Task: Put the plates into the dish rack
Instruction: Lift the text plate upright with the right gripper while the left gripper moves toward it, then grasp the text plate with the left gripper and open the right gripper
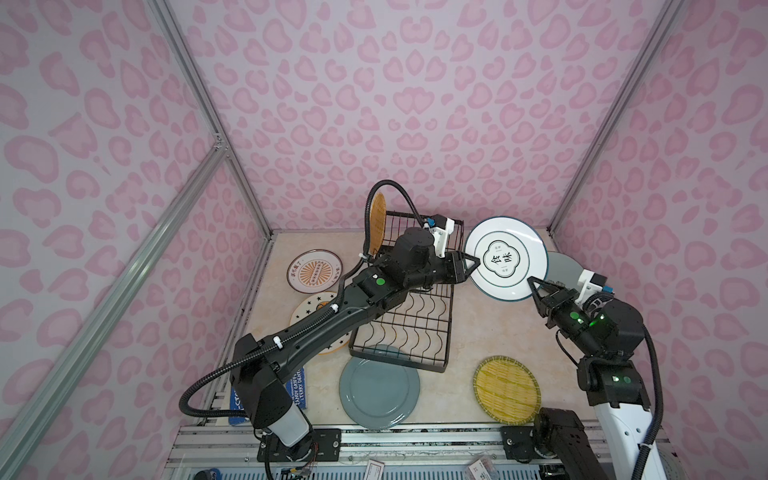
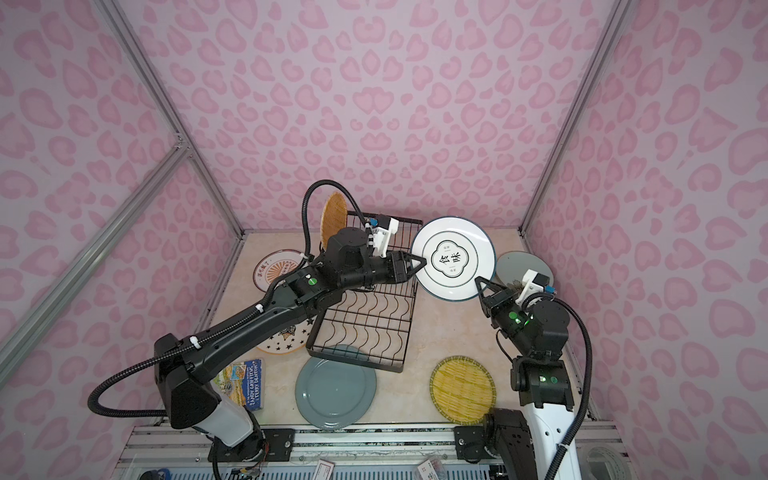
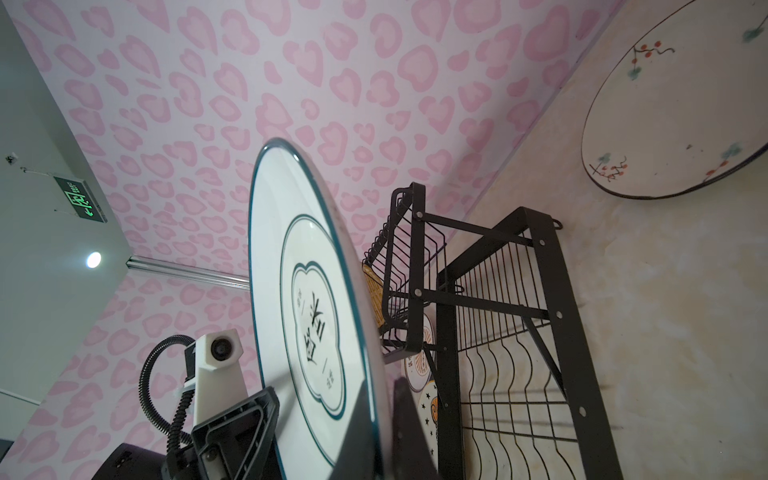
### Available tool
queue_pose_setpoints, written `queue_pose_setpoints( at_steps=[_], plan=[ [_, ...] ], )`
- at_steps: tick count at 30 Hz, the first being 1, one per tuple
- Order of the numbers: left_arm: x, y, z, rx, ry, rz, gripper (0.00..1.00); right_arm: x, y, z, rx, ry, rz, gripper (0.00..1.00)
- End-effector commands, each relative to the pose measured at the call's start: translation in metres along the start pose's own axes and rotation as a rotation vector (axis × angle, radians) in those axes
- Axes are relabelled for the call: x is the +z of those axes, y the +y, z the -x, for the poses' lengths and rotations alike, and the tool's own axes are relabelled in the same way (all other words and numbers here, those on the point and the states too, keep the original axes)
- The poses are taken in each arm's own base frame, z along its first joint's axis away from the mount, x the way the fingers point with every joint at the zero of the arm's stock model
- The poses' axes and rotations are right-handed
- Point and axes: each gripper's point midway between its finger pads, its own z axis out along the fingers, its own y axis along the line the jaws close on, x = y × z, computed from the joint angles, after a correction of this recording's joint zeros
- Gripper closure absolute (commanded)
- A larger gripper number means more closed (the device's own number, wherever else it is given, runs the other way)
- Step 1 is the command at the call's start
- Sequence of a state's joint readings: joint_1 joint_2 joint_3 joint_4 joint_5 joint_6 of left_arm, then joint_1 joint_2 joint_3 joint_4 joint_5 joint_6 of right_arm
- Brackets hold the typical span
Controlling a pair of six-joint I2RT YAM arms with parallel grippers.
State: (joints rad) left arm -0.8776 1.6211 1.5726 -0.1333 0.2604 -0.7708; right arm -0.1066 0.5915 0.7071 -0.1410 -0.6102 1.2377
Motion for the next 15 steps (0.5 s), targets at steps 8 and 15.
queue_pose_setpoints(
  at_steps=[8, 15],
  plan=[
    [0.0002, -0.0056, 0.0082, -0.043, -0.025, -0.021, 0.75, -0.0028, 0.0120, 0.0006, -0.035, -0.008, 0.048, 1.00],
    [0.0029, -0.0034, 0.0055, -0.128, -0.018, -0.025, 0.85, -0.0040, 0.0130, -0.0004, -0.040, -0.009, 0.053, 1.00]
  ],
)
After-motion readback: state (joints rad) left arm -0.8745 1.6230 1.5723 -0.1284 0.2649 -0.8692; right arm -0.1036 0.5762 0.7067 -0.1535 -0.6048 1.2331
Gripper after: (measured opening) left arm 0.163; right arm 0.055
